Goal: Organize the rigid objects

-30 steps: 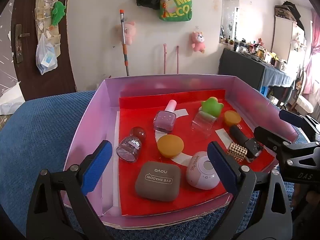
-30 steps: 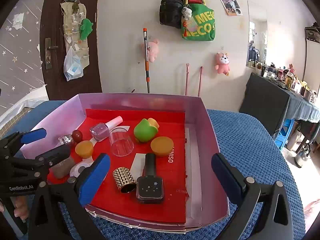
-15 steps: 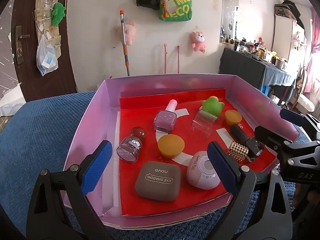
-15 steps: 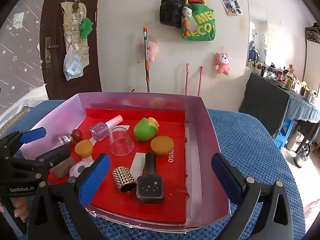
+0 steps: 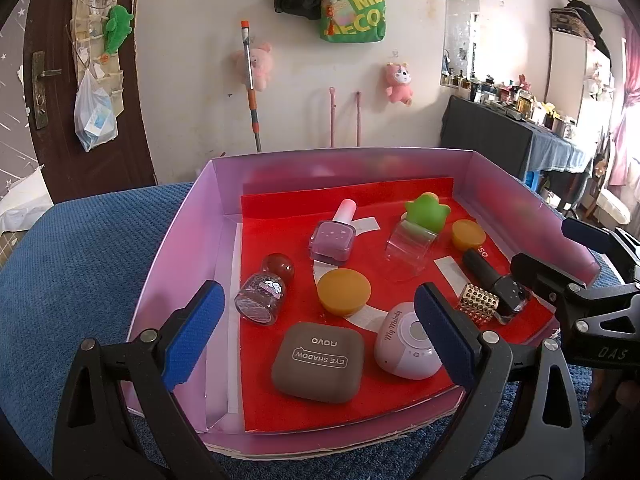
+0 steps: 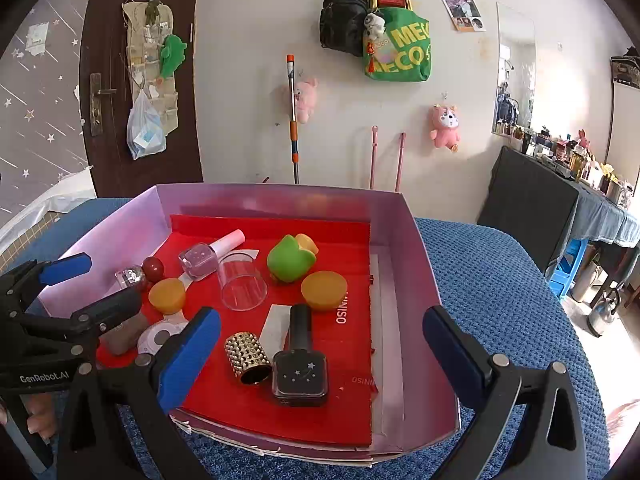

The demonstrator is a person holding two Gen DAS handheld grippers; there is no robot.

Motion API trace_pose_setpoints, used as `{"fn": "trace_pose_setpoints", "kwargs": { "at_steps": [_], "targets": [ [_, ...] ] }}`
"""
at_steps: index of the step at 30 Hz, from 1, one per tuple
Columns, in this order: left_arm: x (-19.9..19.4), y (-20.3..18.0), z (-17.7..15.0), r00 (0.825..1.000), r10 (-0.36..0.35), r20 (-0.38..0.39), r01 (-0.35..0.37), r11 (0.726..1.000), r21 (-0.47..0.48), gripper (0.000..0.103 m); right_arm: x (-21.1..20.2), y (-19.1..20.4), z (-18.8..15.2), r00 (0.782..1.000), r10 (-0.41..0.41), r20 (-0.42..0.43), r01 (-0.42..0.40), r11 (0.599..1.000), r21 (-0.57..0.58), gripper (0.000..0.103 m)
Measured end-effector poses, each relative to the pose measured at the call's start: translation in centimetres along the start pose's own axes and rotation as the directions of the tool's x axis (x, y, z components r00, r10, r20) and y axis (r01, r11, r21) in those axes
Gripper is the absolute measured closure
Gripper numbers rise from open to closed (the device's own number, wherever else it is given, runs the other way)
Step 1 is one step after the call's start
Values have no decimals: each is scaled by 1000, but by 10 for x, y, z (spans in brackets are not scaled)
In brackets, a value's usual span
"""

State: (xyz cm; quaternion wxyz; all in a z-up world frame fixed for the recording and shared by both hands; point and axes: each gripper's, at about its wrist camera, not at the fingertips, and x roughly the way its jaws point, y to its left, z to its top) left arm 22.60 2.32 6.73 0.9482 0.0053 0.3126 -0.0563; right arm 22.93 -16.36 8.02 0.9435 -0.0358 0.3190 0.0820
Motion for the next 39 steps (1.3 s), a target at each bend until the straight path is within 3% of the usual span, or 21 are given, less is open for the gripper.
{"fn": "trace_pose_setpoints", "kwargs": {
  "at_steps": [39],
  "targets": [
    [2,6,0,1000,3,-2,-3,1000,-8,6,1,0,-1,1000,-3,-4,3,1000,-3,0]
  ]
}}
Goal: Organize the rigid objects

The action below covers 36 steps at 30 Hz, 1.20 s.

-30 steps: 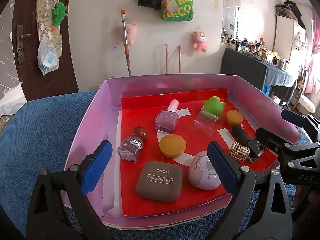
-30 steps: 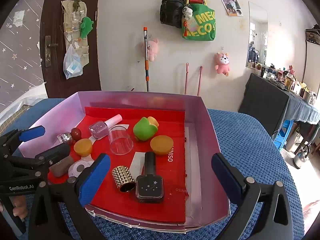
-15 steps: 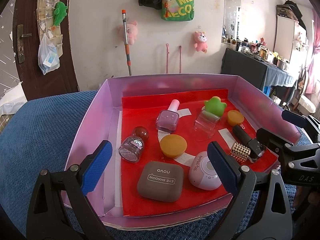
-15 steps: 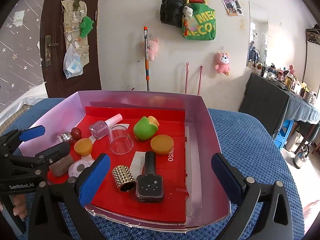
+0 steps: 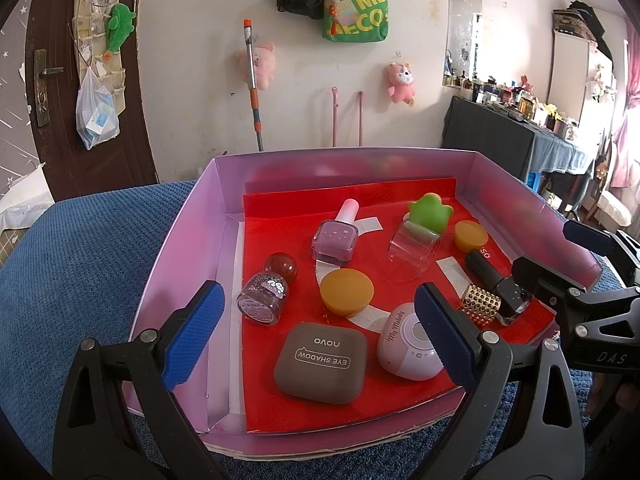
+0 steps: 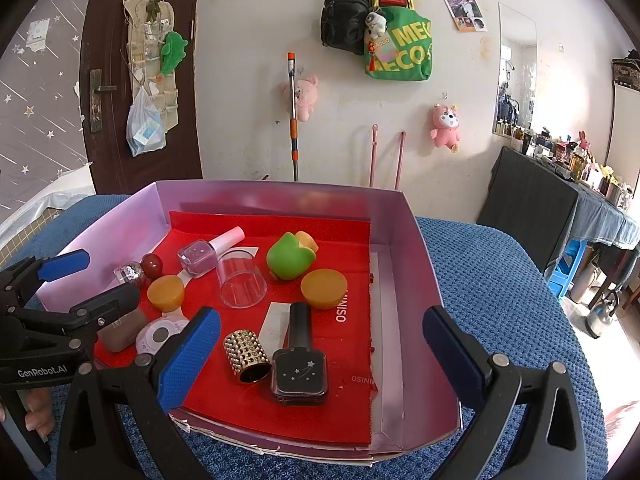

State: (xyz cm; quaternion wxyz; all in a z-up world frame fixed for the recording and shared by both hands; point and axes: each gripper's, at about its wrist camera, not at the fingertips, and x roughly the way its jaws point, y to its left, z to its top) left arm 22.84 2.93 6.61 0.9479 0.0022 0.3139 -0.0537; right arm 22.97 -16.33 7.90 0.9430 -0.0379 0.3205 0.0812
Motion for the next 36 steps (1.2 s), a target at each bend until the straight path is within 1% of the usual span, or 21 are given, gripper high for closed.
{"fn": "trace_pose_setpoints", "kwargs": {
  "at_steps": [12,19,23,24,26,27,29,31,34,36],
  "targets": [
    [0,1,1,1000,-6,5,6,1000,-2,6,0,-2,-2,1000,3,1,-3,1000,5,0],
    [-5,1,1,1000,-7,21,6,1000,4,6,0,-1,-2,1000,4,2,-4,1000,6,0],
    [-14,3,3,999,-1,41,2,1000,-16,6,-3,-4,-1,1000,9,16,-10,1000,26,0],
    [-18,4,4,999,3,45,-2,1000,-24,6,-5,-5,-1,1000,7,21,-7,1000,30,0],
    [-25,7,4,999,-12,48,14,999,-43,6,-12,-5,0,999,-16,29,15,1000,26,0],
    [-29,10,3,999,-26,46,29,998,-55,6,-18,-3,0,999,-37,35,36,999,11,0],
    [-37,12,0,999,-32,33,34,997,-68,6,-30,2,0,998,-40,56,41,999,-16,0],
    [-45,12,-4,999,-34,23,35,997,-68,6,-44,6,-2,998,-32,61,33,999,-26,0],
    [-57,10,-12,999,-35,6,35,997,-64,6,-64,6,-7,999,5,51,-5,1000,2,0],
    [-63,8,-19,999,-41,-25,39,997,-68,6,-77,5,-12,999,6,44,-7,1000,13,0]
  ]
}}
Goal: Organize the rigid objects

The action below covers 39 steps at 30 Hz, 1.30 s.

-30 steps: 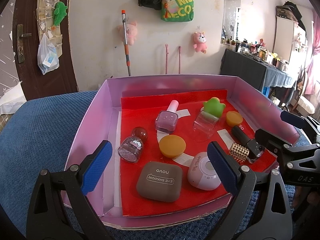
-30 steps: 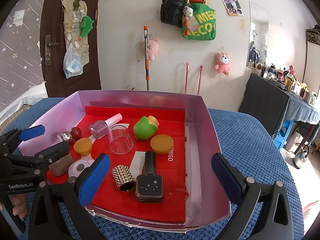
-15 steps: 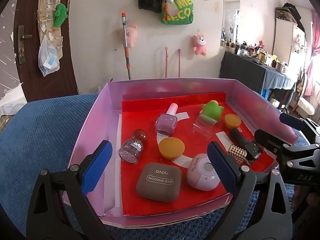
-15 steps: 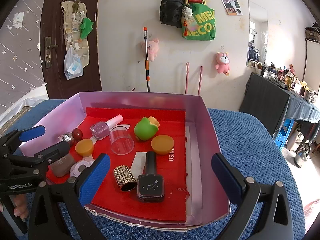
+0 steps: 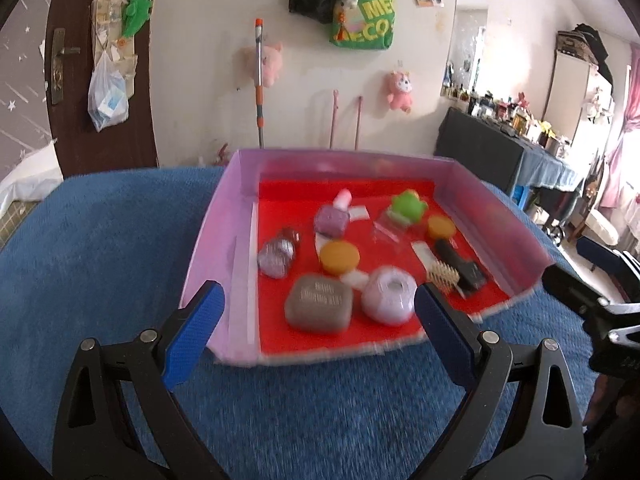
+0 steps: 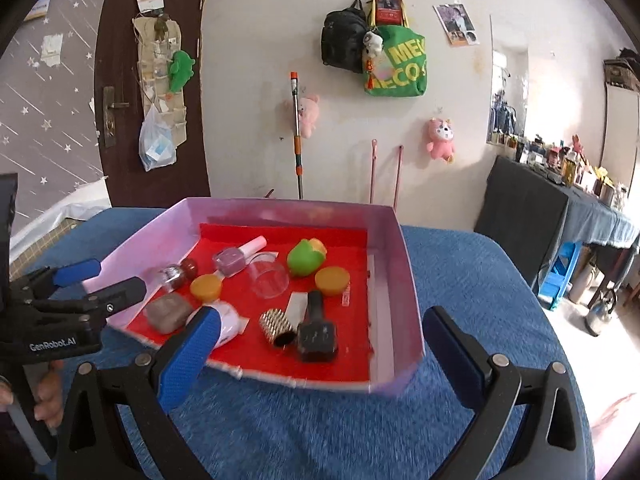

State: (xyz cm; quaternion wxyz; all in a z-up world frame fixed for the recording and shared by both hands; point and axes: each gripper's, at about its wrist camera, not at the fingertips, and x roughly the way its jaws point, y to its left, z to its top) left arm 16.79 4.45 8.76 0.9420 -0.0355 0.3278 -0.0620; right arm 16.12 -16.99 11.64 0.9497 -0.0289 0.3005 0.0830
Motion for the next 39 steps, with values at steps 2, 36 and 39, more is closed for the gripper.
{"fn": "trace_pose_setpoints", "kwargs": {
  "at_steps": [2,36,39],
  "targets": [
    [-3,-2,-9,999,-10,-44,10,1000,-3,6,-10,0,-4,1000,-1,-8,1,1000,9,0],
    [32,-16,-59,956,100,-276,-91,995,47,0,38,-8,-72,913,-70,-401,102,993,60,0],
    [32,-16,-59,956,100,-275,-91,995,46,0,37,-8,-72,913,-71,-401,103,993,59,0]
  ]
}}
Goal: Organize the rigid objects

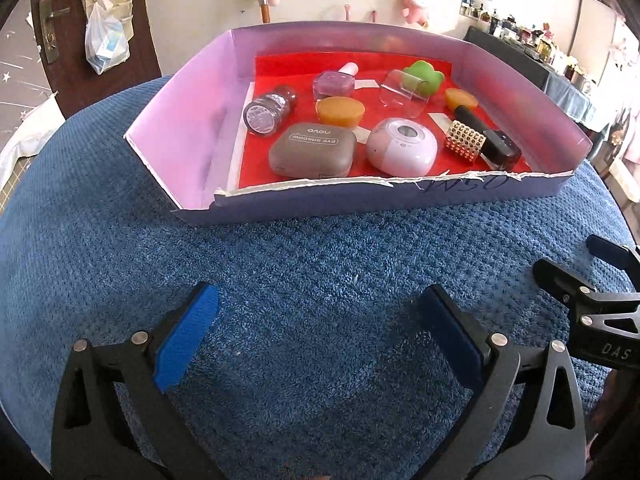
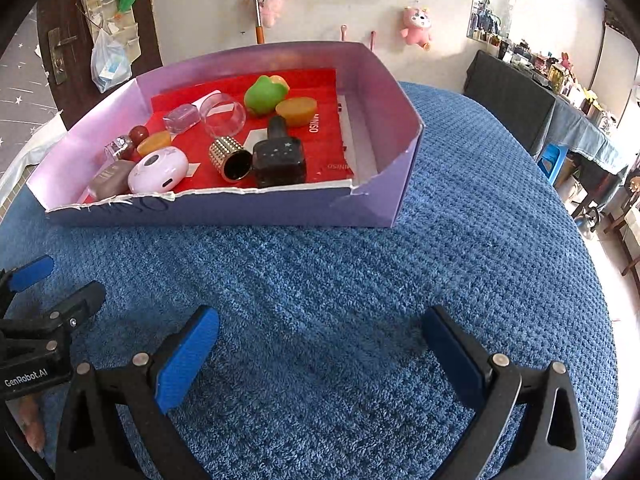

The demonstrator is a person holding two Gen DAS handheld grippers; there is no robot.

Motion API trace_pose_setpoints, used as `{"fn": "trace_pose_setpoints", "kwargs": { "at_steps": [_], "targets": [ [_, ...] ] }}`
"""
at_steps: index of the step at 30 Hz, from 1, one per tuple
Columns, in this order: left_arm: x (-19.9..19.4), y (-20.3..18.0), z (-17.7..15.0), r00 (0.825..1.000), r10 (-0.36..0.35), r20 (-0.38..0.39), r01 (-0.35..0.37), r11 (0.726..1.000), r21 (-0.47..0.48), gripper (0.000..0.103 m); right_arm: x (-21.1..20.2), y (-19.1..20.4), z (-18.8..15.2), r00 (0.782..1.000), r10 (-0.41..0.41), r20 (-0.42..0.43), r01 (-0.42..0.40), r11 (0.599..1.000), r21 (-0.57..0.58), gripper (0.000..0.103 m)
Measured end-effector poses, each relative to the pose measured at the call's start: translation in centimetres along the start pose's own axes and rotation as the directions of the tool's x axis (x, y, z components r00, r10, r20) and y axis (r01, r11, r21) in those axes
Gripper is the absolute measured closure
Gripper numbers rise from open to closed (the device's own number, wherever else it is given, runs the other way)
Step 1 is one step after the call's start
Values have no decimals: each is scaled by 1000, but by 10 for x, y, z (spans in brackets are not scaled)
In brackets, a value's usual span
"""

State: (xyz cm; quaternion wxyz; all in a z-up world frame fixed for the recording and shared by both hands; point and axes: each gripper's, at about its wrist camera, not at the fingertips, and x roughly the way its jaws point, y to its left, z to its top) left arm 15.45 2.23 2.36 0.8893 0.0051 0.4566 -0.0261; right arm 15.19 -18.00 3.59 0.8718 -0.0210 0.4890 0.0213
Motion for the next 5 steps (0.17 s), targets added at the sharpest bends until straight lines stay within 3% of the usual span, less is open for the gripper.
{"fn": "trace_pose_setpoints", "kwargs": {
  "at_steps": [5],
  "targets": [
    [0,0,0,1000,0,0,0,1000,0,0,1,0,0,1000,0,0,0,1000,0,0]
  ]
}}
